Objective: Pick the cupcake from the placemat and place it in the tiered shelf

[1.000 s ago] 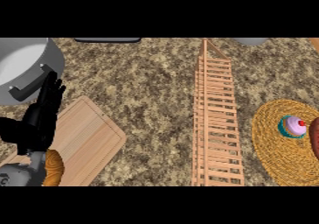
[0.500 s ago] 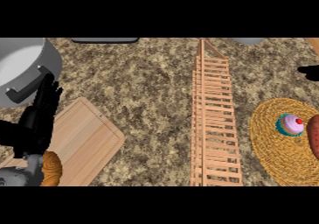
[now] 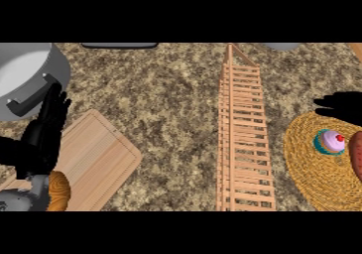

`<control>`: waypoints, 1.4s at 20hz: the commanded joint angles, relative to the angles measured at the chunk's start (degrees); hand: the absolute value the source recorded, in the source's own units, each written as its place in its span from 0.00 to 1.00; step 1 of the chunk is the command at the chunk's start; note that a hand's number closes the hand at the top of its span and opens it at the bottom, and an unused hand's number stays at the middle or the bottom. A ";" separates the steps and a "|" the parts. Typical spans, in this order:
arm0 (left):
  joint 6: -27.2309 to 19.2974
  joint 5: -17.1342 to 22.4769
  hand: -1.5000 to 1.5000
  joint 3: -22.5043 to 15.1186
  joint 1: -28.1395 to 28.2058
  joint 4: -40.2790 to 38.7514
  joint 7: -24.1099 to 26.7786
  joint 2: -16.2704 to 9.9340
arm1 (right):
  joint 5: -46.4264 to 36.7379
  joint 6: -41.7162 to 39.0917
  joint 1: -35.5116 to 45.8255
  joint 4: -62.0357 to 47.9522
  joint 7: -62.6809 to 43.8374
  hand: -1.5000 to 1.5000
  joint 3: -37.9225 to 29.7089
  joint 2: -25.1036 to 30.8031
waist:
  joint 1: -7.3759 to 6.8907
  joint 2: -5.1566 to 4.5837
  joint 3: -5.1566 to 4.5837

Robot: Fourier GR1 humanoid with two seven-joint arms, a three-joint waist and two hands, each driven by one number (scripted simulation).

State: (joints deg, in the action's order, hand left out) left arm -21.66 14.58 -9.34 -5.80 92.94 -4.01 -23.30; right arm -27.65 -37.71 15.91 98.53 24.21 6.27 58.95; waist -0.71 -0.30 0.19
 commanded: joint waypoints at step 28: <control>5.16 -8.75 0.50 5.19 -2.10 -2.07 -1.82 7.76 | -29.30 19.18 8.94 -39.03 26.95 0.00 1.74 -14.06 | 0.46 0.17 -0.18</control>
State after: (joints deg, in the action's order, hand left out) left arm -16.24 7.77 -4.10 -3.99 94.70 -6.08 -17.33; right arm -55.66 -17.21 22.13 63.52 47.28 8.54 46.01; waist -0.36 -0.05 0.01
